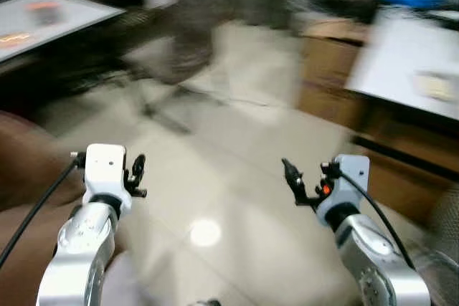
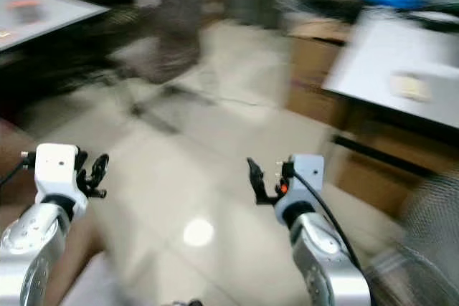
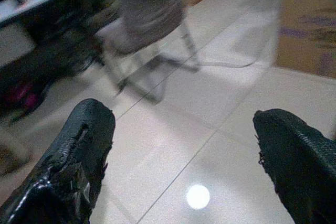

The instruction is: Move the pillow to the sofa from floor

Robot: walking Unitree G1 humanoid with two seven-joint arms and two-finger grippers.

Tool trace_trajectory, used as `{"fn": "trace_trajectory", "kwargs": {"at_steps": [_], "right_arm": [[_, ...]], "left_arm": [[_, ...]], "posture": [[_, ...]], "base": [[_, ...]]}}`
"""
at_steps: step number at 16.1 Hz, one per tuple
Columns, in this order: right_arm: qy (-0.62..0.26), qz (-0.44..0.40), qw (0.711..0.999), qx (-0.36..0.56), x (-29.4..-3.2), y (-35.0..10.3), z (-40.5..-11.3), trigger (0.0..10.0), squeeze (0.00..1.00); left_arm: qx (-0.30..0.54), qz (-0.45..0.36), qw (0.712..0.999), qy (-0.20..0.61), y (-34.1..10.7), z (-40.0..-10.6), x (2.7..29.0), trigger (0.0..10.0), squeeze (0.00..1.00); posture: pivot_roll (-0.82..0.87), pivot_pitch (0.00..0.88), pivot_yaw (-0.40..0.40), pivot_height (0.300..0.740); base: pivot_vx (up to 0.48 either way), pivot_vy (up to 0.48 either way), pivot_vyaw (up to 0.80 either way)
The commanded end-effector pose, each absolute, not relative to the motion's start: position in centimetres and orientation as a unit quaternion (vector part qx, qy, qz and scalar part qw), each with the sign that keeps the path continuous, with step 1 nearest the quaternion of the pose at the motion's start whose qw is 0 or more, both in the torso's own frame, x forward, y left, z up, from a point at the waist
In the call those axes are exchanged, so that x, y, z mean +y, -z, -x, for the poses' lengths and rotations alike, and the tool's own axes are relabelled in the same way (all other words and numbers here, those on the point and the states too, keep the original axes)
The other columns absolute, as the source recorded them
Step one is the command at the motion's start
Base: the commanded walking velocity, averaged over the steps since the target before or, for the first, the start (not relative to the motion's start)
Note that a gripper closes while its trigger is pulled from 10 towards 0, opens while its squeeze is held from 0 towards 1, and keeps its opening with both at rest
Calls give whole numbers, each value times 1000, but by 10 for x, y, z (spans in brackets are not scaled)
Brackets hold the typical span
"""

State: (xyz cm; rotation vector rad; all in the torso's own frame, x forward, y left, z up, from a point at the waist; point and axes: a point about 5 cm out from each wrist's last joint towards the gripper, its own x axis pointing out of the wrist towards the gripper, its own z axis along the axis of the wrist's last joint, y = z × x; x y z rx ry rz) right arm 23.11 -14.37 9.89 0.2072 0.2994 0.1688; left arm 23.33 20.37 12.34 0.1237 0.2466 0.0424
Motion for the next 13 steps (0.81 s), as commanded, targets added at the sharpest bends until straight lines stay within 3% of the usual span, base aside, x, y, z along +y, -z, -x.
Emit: {"fn": "trace_trajectory", "kwargs": {"at_steps": [1, 5, 10, 13], "right_arm": [[-90, -108, 979, 147, -140, -100, -233, 10000, 1000], [-102, -101, 978, 151, -136, -103, -238, 10000, 1000], [-79, -74, 983, 150, -150, -98, -246, 10000, 1000], [-85, -18, 987, 131, -153, -100, -252, 10000, 1000]], "left_arm": [[114, -58, 991, -34, -129, -232, 206, 10000, 0], [121, -49, 991, -38, -128, -228, 205, 10000, 0], [107, -37, 993, -35, -128, -229, 198, 10000, 0], [99, -68, 992, -40, -128, -227, 197, 10000, 0]], "posture": [[-77, 0, 31, 740], [-66, 0, 18, 740], [-40, 0, -14, 740], [-30, 0, -32, 740]], "base": [[0, 0, 800], [0, 0, 800], [0, 0, 800], [0, 0, 213]]}}
